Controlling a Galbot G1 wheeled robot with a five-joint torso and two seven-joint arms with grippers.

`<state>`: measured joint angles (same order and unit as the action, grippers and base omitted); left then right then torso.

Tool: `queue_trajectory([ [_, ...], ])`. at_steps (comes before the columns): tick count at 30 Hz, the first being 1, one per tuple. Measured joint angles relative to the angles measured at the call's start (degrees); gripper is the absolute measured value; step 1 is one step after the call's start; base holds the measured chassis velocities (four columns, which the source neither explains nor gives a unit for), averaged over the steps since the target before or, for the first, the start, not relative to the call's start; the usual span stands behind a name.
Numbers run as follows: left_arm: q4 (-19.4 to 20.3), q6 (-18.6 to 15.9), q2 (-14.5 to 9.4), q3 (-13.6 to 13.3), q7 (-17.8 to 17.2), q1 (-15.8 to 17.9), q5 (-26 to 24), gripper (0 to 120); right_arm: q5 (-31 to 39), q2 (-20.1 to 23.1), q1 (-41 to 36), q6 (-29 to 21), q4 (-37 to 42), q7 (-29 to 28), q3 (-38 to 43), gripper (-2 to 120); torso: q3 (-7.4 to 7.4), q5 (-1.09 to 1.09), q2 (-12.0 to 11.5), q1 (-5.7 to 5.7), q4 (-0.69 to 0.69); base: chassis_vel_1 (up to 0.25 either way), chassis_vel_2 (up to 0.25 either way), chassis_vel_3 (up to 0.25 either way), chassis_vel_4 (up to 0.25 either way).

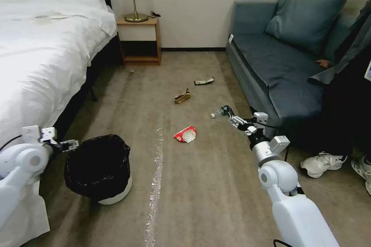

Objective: Pick up the trash bin, then pick up the garbage on the floor and place it into the trash bin.

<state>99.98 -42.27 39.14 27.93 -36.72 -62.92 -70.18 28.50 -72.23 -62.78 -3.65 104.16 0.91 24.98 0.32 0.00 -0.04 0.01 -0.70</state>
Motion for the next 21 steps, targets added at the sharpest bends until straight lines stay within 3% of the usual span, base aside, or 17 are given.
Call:
queue_trajectory([
  [6,-2.79,0.04,1.78,-3.27,-0.05,2.03,3.08,98,0.73,0.88,1.03,0.19,-0.93,0.04,1.09,100,0.00,0.00,0.00,0.00,0.00,0.000,0.000,0.000,0.000],
  [13,-5.33,0.07,2.90,-5.04,0.33,3.50,5.10,98,1.00,0.46,1.84,0.71,-2.14,0.11,0.88,100,0.00,0.01,0.00,0.00,0.01,0.000,0.000,0.000,0.000],
  [21,-11.66,0.12,8.51,-7.31,2.24,7.11,10.10,97,1.86,0.26,2.81,1.44,-2.89,0.27,0.39,100,0.00,-0.01,0.00,0.00,0.00,0.000,0.000,0.000,0.000],
])
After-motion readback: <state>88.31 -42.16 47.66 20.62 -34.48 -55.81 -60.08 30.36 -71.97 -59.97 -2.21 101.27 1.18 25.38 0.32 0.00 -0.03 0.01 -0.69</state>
